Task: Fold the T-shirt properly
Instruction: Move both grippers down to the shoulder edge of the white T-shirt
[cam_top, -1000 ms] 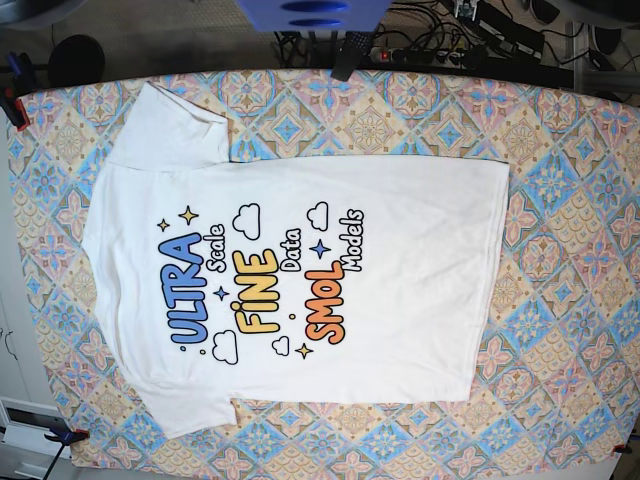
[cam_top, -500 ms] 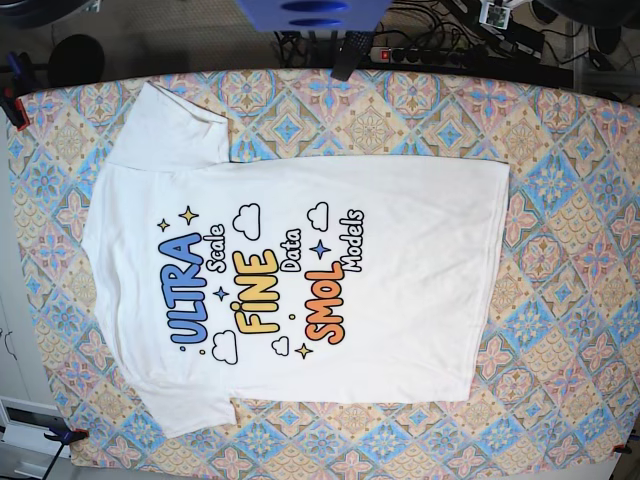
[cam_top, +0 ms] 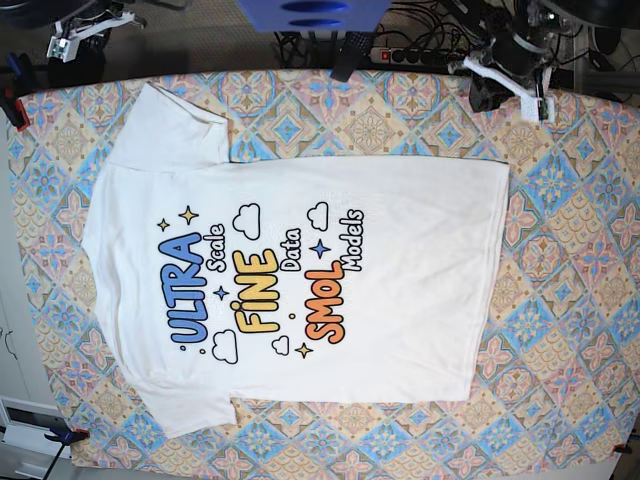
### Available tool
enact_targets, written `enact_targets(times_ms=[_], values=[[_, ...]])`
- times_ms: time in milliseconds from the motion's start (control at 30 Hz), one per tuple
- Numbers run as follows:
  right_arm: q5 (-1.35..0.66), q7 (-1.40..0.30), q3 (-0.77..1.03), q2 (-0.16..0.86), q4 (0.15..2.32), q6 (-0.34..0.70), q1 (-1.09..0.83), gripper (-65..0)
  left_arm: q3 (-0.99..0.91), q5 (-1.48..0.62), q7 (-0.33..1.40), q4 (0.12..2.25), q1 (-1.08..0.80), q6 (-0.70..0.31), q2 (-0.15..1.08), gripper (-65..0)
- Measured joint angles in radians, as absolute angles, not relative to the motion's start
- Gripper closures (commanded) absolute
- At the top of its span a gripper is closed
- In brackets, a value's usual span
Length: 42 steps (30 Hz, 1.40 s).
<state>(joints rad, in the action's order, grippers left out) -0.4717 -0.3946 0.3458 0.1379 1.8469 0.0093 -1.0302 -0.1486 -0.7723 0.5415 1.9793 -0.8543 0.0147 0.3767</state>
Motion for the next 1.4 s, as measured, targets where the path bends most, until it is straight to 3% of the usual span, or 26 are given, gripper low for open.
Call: enact_targets(times_ms=[133,267,567,1300,1400], values=[[-0.472,-0.394,0.342,0.145,1.877,0.005,-1.023,0.0,-0.225,-0.95,0.656,1.929,-0.748,0.015,0.347,-22.5],[-0.472,-0.454,0.342,0.138,1.878,-0.001,-0.996,0.0,-0.296,-1.034,0.72,1.843,-0.654,0.006,0.283,-25.2],[-0.472,-0.48,0.34,0.135,1.879,-0.001,-0.98,0.0,-0.41,-1.124,0.805,1.587,-0.487,0.018,0.227,-25.2],[-0.472,-0.476,0.34,0.136,1.879,0.002,-0.945,0.0,-0.413,-1.145,0.804,1.328,-0.249,0.004,0.221,-24.4],[-0.472,-0.484,0.34,0.136,1.879,0.002,-0.942,0.0,-0.412,-1.144,0.804,1.328,-0.244,0.004,0.22,-19.3]])
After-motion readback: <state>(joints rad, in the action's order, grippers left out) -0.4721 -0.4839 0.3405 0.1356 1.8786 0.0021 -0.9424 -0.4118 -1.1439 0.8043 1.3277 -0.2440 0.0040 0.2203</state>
